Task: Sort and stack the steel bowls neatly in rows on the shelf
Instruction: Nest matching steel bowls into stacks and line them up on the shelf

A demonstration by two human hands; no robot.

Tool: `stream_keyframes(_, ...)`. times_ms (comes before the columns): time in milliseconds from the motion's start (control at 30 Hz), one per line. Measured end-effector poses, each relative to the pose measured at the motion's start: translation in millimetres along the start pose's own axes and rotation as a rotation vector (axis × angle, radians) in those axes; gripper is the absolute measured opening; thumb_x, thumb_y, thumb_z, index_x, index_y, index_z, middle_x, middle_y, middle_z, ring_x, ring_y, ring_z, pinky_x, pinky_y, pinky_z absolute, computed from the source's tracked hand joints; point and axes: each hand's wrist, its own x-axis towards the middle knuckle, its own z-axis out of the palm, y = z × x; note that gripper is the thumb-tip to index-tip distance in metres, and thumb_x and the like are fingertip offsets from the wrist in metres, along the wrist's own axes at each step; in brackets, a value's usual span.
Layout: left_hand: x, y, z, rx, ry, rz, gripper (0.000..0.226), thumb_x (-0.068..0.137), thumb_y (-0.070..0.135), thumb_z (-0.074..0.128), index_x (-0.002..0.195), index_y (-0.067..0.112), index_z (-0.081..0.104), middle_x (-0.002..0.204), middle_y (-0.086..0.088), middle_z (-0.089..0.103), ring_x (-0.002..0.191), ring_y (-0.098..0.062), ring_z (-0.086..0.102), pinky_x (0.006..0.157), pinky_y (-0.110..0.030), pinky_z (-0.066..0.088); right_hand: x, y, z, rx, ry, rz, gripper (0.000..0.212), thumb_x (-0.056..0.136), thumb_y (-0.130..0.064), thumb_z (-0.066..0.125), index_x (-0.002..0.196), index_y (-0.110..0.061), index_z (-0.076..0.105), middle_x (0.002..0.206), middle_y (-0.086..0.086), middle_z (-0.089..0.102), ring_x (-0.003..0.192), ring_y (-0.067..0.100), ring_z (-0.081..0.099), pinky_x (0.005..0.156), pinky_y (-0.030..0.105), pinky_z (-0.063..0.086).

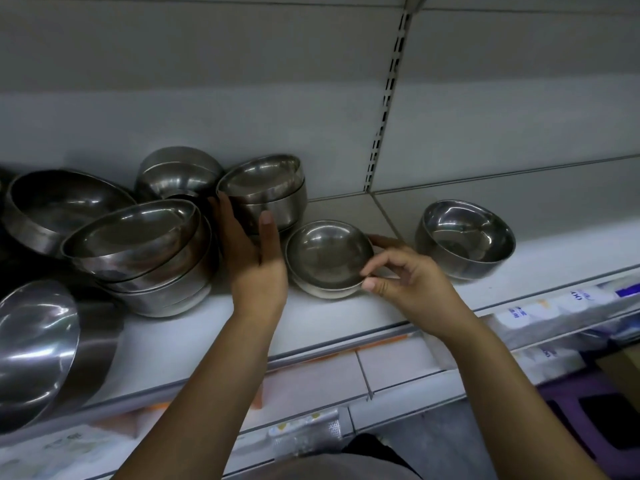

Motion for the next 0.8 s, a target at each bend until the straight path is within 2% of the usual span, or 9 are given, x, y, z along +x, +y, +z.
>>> stream_keyframes(167,1,0,-1,-0.003,0.006,-0.014,0.087,0.092,0.067,0.040,0.164,0.025,0.011,0.172,0.005,0.013,0.156,-0.007,0.014,0.128,-0.033,0.015,6,-13,-5,0.106,-0.102,0.012,0.037,0.075,-0.020,0.080,0.111,-0.017,0.074,0.124,-0.004,0.071,0.120,0.008,0.064,0.103,0.025,0.050)
stream_keyframes(233,0,1,-1,0.010,-0.005,-0.003,0.086,0.095,0.064,0.040,0.164,0.024,0.009,0.172,0.003,0.011,0.157,-0.009,0.013,0.128,-0.032,0.014,14,-23,-8,0.117,-0.051,0.009,0.031,0.079,-0.018,0.078,0.110,-0.020,0.074,0.127,-0.008,0.070,0.118,0.003,0.064,0.102,0.020,0.049)
stream_keyframes(367,-3,4,-2,0.053,-0.024,-0.044,0.082,0.097,0.058,0.038,0.164,0.023,0.005,0.172,0.003,0.010,0.157,-0.011,0.013,0.125,-0.026,0.012,43,-51,-4,0.010,0.090,-0.117,0.020,0.090,-0.011,0.073,0.100,-0.029,0.074,0.101,-0.026,0.074,0.100,-0.007,0.068,0.089,0.010,0.047)
stream_keyframes(433,-5,5,-3,0.058,-0.025,-0.073,0.082,0.097,0.060,0.035,0.164,0.024,0.004,0.172,0.002,0.011,0.157,-0.014,0.014,0.124,-0.024,0.011,64,-66,2,-0.064,0.095,-0.197,0.018,0.092,-0.015,0.073,0.104,-0.028,0.073,0.097,-0.025,0.073,0.094,-0.009,0.067,0.086,0.007,0.046)
stream_keyframes(500,-6,5,-4,0.047,-0.025,-0.101,0.083,0.096,0.061,0.033,0.165,0.025,0.005,0.172,0.002,0.013,0.157,-0.015,0.016,0.121,-0.023,0.012,85,-79,8,-0.182,0.050,-0.251,0.020,0.094,-0.022,0.071,0.114,-0.027,0.071,0.107,-0.019,0.071,0.097,-0.008,0.065,0.086,0.004,0.044)
stream_keyframes(567,-7,6,-5,0.040,-0.028,-0.115,0.083,0.095,0.062,0.033,0.165,0.026,0.007,0.171,0.002,0.015,0.156,-0.017,0.018,0.119,-0.022,0.012,106,-86,14,-0.278,-0.031,-0.267,0.030,0.096,-0.031,0.067,0.126,-0.029,0.067,0.125,-0.013,0.066,0.108,-0.001,0.063,0.086,0.003,0.043)
stream_keyframes(667,-8,8,-6,0.047,-0.031,-0.127,0.077,0.101,0.058,0.036,0.165,0.025,0.009,0.171,0.001,0.017,0.156,-0.018,0.020,0.116,-0.019,0.013,132,-86,24,-0.369,-0.156,-0.271,0.039,0.097,-0.035,0.065,0.136,-0.028,0.061,0.140,-0.006,0.057,0.122,0.009,0.055,0.095,0.009,0.042)
stream_keyframes(733,-9,10,-7,0.042,-0.037,-0.147,0.068,0.107,0.048,0.037,0.165,0.024,0.009,0.171,0.001,0.016,0.156,-0.017,0.019,0.112,-0.015,0.010,144,-83,31,-0.435,-0.193,-0.283,0.037,0.096,-0.032,0.067,0.132,-0.024,0.064,0.135,-0.004,0.061,0.123,0.011,0.055,0.105,0.022,0.042)
stream_keyframes(800,-10,13,-8,0.037,-0.050,-0.164,0.066,0.108,0.045,0.035,0.165,0.024,0.009,0.171,0.001,0.016,0.155,-0.015,0.019,0.110,-0.013,0.009,150,-81,33,-0.413,-0.197,-0.282,0.026,0.094,-0.026,0.071,0.119,-0.018,0.072,0.118,-0.005,0.070,0.112,0.006,0.062,0.103,0.023,0.045)
